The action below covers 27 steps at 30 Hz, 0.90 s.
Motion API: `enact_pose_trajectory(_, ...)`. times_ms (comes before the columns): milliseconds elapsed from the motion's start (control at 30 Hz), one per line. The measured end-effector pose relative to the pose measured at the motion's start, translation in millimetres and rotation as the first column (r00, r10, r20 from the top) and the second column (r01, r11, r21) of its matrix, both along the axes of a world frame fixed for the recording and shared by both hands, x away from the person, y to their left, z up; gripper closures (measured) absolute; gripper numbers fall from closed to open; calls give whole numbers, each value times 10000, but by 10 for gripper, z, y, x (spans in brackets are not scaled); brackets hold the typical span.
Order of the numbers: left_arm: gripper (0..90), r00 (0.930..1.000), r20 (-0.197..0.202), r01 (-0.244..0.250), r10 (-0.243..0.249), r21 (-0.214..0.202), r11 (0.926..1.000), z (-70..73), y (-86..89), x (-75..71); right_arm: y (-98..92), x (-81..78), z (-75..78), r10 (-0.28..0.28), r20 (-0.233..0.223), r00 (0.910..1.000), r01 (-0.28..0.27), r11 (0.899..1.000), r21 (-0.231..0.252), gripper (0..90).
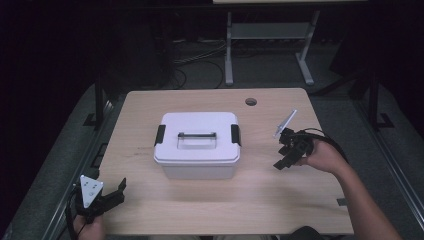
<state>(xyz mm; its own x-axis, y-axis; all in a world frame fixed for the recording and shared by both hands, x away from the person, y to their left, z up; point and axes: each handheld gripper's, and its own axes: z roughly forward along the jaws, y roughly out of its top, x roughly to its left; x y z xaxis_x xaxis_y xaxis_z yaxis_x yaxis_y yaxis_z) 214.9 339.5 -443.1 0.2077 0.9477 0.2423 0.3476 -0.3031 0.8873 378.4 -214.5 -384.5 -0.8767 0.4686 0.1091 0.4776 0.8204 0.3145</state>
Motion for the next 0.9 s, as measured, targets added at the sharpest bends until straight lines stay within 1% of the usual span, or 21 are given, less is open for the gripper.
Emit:
enact_pose_trajectory(100,141,10000,2,-2,2,-11,10000,-2,-1,2,-37,-19,-43,-105,-98,9999,105,9999,18,351)
enact_pose_trajectory(433,141,10000,-10,17,-17,51,10000,-2,-7,6,-115,-58,-97,-207,-106,9997,208,9997,116,349)
enact_pose_trajectory(567,140,10000,11,12,-12,8,10000,-6,-6,5,-132,-77,-127,-239,-153,9996,240,9997,103,347)
enact_pose_trajectory(900,141,10000,22,18,-18,-11,10000,-5,4,10,-180,-126,-140,-310,-150,9994,313,9993,187,343)
